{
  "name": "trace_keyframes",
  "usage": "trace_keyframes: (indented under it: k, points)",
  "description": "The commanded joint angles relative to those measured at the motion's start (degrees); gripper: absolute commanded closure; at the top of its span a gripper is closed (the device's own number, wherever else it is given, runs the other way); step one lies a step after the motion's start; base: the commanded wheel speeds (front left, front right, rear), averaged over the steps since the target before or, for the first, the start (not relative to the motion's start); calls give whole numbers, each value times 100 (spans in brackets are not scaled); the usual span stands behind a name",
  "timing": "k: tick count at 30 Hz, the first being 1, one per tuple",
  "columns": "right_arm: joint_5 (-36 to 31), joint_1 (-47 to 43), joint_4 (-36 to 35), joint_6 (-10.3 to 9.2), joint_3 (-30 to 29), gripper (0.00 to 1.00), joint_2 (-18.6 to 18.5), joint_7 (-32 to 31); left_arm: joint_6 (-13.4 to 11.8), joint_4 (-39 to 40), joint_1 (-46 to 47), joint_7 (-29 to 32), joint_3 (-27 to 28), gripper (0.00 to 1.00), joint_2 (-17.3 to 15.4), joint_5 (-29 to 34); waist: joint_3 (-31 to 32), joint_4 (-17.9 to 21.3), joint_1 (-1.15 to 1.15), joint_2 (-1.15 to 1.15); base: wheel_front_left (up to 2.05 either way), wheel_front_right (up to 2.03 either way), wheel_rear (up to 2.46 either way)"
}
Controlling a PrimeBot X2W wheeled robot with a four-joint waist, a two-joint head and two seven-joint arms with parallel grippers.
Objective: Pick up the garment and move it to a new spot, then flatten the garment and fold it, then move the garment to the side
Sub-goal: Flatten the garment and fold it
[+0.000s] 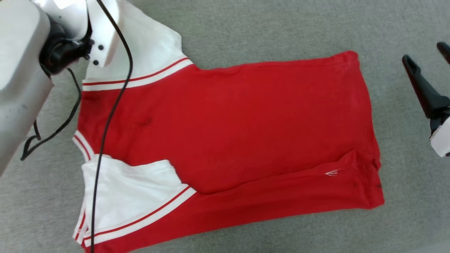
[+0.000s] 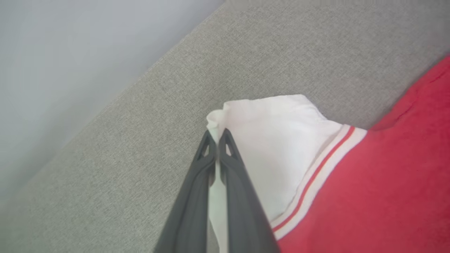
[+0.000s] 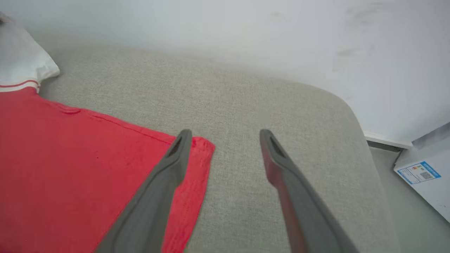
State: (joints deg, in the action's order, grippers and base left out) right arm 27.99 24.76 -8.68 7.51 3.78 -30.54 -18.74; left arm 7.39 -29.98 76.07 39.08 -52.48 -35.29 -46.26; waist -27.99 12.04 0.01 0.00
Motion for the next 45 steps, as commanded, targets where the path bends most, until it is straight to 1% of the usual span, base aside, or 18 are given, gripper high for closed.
trace_keyframes:
  k: [1, 4, 7, 10, 13, 17, 23, 26, 30, 33, 34, 35, 36, 41, 45]
  points:
    - [248, 183, 91, -4, 155, 0, -176, -423, 2, 111, -154, -111, -48, 100, 17, -55, 135, -168, -1, 0, 0, 0, 0]
    - [766, 497, 329, -5, 398, 0, -594, -1305, 2, 336, -193, -292, -101, 100, -12, -44, 171, -294, -1, 0, 0, 0, 0]
    - [1093, 836, 621, -5, 684, 0, -930, -2001, 2, 533, -232, -458, -130, 100, 2, -35, 152, -426, -1, 0, 0, 0, 0]
    - [1225, 1163, 927, -5, 1004, 0, -1166, -2506, 3, 704, -244, -571, -160, 100, 21, 1, 107, -557, -1, 0, 0, 0, 0]
    - [1331, 1484, 1294, -5, 1257, 0, -1203, -2785, 3, 856, -220, -661, -181, 100, 46, 33, 37, -681, -1, 0, 0, 0, 0]
    - [1332, 1879, 1739, -5, 1526, 0, -1072, -2857, -18, 1028, -173, -753, -192, 100, 68, 85, -88, -811, -1, 0, 0, 0, 0]
    - [1323, 2284, 2492, -5, 1837, 0, -843, -2633, -26, 1140, -60, -823, -203, 100, 131, 128, -313, -974, -1, 0, 0, 0, 0]
    - [1305, 2321, 2785, -5, 2123, 0, -798, -2536, -22, 1132, -14, -868, -218, 100, 155, 153, -404, -1007, -1, 0, 0, 0, 0]
    - [1326, 2114, 3147, -4, 2647, 0, -816, -2482, -17, 1083, 35, -946, -245, 100, 195, 150, -463, -1047, -1, 0, 0, 0, 0]
    - [1413, 2050, 3241, -4, 2804, 0, -844, -2386, -13, 1040, 40, -972, -276, 100, 216, 132, -455, -1064, -1, 0, 0, 0, 0]
    - [1440, 2063, 3255, -4, 2849, 25, -852, -2277, -12, 1014, 43, -996, -284, 100, 225, 117, -441, -1064, -1, 0, 0, 0, 0]
    - [1452, 2098, 3266, -4, 2869, 85, -861, -2149, -10, 983, 37, -1017, -298, 100, 226, 102, -413, -1058, -1, 0, 0, 0, 0]
    - [1474, 2141, 3276, -4, 2892, 100, -882, -2034, -8, 957, 30, -1045, -307, 100, 221, 92, -379, -1052, -1, 0, 0, 0, 0]
    - [1529, 2283, 3291, -5, 2903, 100, -986, -1360, -2, 819, -155, -1194, -396, 100, 168, 27, -40, -1019, -1, 0, 0, 0, 0]
    - [1629, 2126, 3239, -6, 3026, 100, -1038, -924, 1, 820, -430, -1314, -525, 100, 64, -41, 370, -996, -1, 0, 0, 0, 0]
